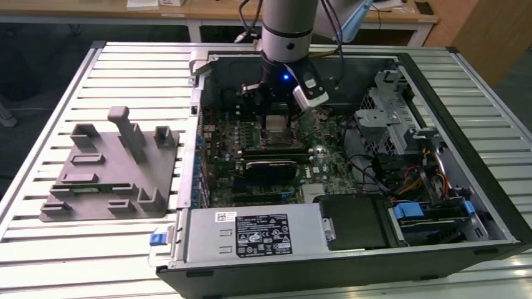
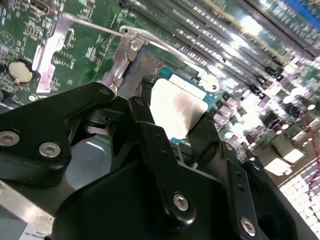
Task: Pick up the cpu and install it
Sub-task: 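Pick up the cpu and move it towards the insertion slot, then place the cpu into insertion slot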
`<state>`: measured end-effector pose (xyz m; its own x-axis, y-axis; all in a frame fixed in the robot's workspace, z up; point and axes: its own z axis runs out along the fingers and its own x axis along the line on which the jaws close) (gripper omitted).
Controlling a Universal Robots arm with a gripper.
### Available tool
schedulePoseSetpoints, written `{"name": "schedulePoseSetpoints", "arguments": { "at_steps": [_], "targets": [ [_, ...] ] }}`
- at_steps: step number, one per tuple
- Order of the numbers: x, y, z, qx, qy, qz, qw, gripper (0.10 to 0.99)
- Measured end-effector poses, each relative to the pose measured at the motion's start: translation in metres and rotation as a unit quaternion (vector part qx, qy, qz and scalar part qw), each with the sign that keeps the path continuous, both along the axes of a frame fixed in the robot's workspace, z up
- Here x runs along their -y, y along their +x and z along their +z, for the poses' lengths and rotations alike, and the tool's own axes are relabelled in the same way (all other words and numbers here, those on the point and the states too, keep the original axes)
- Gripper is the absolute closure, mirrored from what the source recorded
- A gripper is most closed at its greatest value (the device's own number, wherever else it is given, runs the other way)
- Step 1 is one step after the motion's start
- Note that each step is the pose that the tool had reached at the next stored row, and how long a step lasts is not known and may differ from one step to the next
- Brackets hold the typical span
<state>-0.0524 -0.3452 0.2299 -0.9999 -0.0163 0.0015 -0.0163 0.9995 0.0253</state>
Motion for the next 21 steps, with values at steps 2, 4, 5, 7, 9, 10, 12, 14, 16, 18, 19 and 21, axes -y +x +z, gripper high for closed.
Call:
{"name": "schedulePoseSetpoints", "arguments": {
  "at_steps": [2,4,5,7,9,10,12,14,16,18,19,21],
  "targets": [
    [-0.001,0.0002,-0.0007,0.0,-0.0001,0.0,1.0,0.545],
    [-0.001,0.0003,-0.0008,0.0,-0.0002,0.0,1.0,0.545],
    [-0.001,0.0004,-0.0009,0.0,-0.0002,0.0,1.0,0.545],
    [-0.001,0.0004,-0.0009,0.0,-0.0002,0.0,1.0,0.545],
    [-0.001,0.0004,-0.0009,0.0,-0.0002,0.0,1.0,0.545],
    [-0.001,0.0004,-0.0009,0.0,-0.0002,0.0,1.0,0.545],
    [-0.001,0.0005,-0.001,0.0,-0.0002,0.0,1.0,0.545],
    [-0.001,0.0005,-0.001,0.0,-0.0002,0.0,1.0,0.545],
    [-0.001,0.0005,-0.001,0.0,-0.0002,-0.001,1.0,0.545],
    [-0.001,0.0005,-0.001,0.0,-0.0002,-0.008,1.0,0.545],
    [-0.001,0.0006,-0.0011,0.0,-0.0001,-0.022,0.9998,0.545],
    [-0.001,0.0005,-0.0011,0.0,-0.0002,-0.036,0.9994,0.545]
  ]
}}
